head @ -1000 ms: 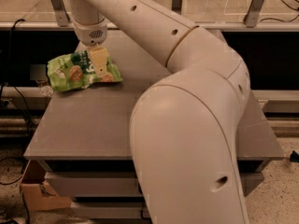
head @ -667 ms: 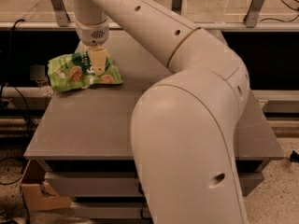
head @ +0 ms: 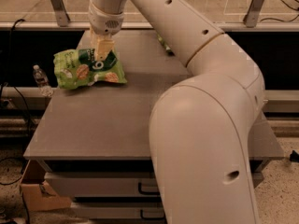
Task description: Pick green rice chip bag
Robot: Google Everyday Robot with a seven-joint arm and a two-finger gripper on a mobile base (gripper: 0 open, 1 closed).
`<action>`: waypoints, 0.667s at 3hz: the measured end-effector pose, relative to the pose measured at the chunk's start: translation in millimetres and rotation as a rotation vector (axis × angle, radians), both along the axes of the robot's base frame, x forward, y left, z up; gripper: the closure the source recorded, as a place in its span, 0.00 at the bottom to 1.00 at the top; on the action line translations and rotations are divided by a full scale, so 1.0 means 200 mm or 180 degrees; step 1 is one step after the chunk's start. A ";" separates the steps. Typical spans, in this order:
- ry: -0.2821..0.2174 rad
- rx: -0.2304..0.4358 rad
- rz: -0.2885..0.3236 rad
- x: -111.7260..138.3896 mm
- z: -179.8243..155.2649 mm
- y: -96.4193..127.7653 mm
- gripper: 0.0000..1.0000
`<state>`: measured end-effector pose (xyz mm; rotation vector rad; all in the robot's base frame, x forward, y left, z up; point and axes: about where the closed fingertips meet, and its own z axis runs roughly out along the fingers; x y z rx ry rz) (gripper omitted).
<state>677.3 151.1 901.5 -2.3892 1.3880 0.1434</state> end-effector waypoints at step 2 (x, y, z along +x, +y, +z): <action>0.0069 0.0529 -0.0014 -0.02 0.20 -0.09 1.00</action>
Offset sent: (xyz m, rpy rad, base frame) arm -0.0135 -0.0442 0.0679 0.2297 0.0571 -0.0065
